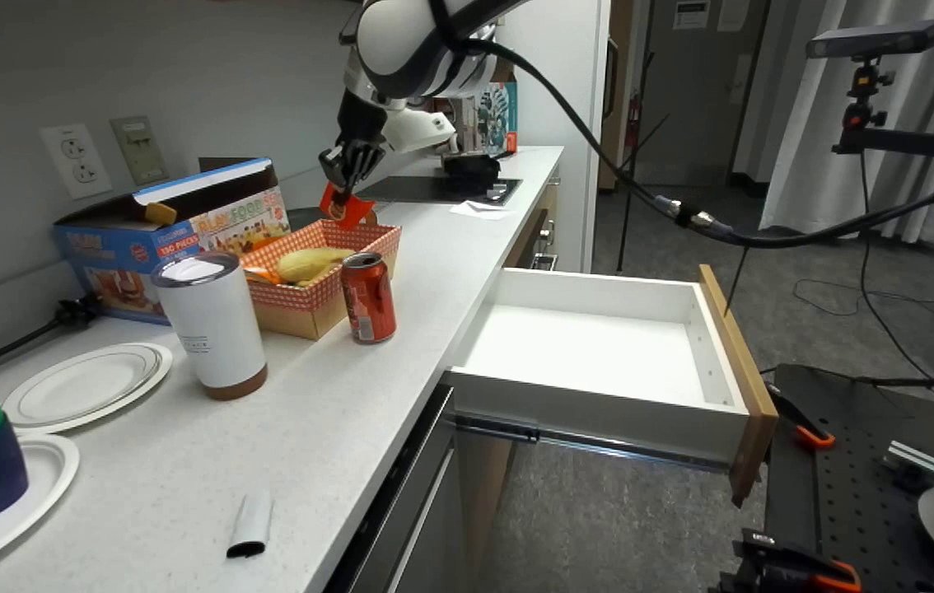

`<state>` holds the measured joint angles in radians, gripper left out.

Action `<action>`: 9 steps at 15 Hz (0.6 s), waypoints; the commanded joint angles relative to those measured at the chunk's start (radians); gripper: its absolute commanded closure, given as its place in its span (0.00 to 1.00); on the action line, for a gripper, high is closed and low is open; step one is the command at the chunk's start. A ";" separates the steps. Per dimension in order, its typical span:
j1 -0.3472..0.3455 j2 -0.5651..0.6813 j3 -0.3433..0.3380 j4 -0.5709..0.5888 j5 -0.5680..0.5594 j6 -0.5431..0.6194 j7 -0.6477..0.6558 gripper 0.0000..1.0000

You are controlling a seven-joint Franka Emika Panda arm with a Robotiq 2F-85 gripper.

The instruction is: Open the drawer, remove all the objects and put them in the box, and then close the drawer

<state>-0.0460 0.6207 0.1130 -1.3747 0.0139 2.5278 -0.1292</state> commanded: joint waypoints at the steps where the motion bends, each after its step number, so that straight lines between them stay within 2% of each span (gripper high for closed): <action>1: 0.001 0.122 0.025 0.179 0.037 -0.104 -0.066 0.71; 6: 0.008 0.167 0.030 0.273 0.024 -0.204 -0.100 0.34; 9: 0.007 0.130 0.021 0.259 0.022 -0.311 -0.098 0.12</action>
<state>-0.0439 0.7532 0.1410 -1.1623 0.0152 2.3237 -0.1967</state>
